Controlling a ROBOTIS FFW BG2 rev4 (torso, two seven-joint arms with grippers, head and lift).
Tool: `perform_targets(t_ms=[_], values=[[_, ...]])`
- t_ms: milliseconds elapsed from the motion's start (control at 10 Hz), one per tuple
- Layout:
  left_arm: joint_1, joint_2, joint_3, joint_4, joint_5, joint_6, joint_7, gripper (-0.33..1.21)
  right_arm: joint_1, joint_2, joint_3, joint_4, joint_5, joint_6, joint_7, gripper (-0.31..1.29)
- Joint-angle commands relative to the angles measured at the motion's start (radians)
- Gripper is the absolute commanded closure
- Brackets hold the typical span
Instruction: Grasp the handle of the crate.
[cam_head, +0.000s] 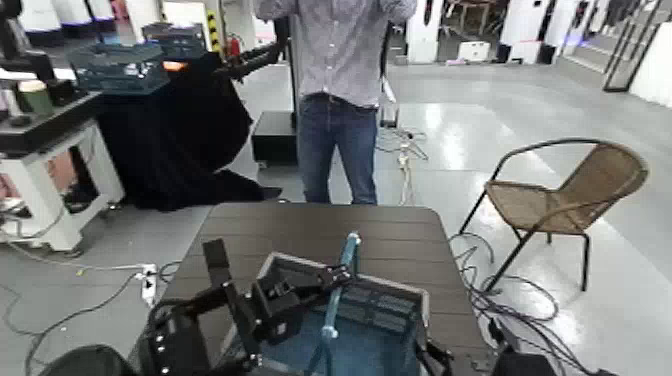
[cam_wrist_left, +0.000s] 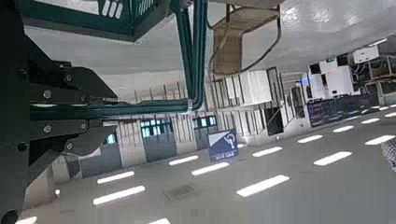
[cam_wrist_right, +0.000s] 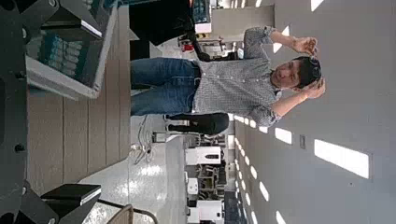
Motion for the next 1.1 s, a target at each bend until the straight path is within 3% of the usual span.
perform_targets(t_ms=[100, 400, 1100], values=[[0.012, -0.006, -0.044, -0.007, 0.067, -0.03, 0.0, 1.2, 0.002, 0.003, 0.0, 0.0, 0.0, 0.005, 0.0, 0.15], [0.031, -0.001, -0.087, -0.013, 0.122, -0.056, -0.002, 1.2, 0.005, 0.006, -0.003, 0.002, 0.0, 0.005, 0.0, 0.15], [0.044, -0.016, -0.099, 0.002, 0.139, -0.065, -0.014, 1.2, 0.005, 0.008, -0.003, 0.002, -0.003, 0.007, 0.018, 0.15]])
